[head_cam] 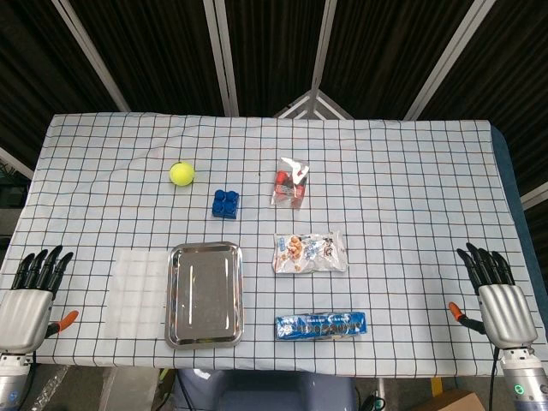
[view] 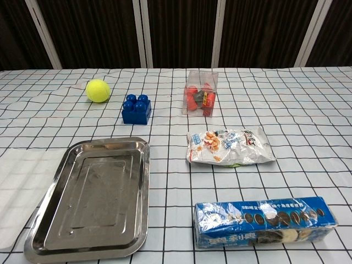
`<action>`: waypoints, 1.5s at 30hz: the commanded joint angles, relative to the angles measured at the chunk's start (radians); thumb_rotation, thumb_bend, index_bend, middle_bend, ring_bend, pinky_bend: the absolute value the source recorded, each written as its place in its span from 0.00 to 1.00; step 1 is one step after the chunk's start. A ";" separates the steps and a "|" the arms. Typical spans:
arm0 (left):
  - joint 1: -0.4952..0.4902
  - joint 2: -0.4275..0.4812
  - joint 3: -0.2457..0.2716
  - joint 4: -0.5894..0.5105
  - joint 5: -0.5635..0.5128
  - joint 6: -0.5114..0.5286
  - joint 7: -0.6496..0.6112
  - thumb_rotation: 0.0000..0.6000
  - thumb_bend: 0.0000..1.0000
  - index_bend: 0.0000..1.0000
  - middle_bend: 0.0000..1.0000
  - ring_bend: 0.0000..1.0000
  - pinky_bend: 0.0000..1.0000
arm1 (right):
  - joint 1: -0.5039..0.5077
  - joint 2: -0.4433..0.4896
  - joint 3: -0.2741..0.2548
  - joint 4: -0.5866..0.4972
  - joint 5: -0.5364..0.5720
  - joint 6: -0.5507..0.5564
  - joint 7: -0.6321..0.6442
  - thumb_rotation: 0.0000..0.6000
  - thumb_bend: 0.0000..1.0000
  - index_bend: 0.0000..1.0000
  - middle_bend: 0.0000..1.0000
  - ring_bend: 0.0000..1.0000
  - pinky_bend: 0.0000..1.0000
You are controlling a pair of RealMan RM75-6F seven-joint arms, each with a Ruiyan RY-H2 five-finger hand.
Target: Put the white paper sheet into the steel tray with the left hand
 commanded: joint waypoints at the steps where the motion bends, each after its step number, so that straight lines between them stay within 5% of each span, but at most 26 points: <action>1: 0.000 0.000 0.001 0.000 0.001 0.000 0.001 1.00 0.07 0.00 0.00 0.00 0.00 | 0.000 0.000 0.000 0.000 0.000 0.001 0.001 1.00 0.31 0.00 0.00 0.00 0.00; 10: -0.008 0.003 0.022 0.006 0.016 -0.031 0.024 1.00 0.07 0.00 0.00 0.00 0.00 | -0.002 0.000 -0.001 0.000 -0.004 0.005 0.001 1.00 0.31 0.00 0.00 0.00 0.00; 23: -0.135 0.124 0.143 0.036 0.043 -0.382 0.259 1.00 0.09 0.32 0.00 0.00 0.00 | -0.002 -0.001 0.000 0.000 0.004 0.001 -0.002 1.00 0.31 0.00 0.00 0.00 0.00; 45: -0.199 0.011 0.117 0.031 0.014 -0.474 0.380 1.00 0.18 0.34 0.00 0.00 0.00 | -0.004 0.002 0.002 -0.004 0.005 0.004 0.010 1.00 0.31 0.00 0.00 0.00 0.00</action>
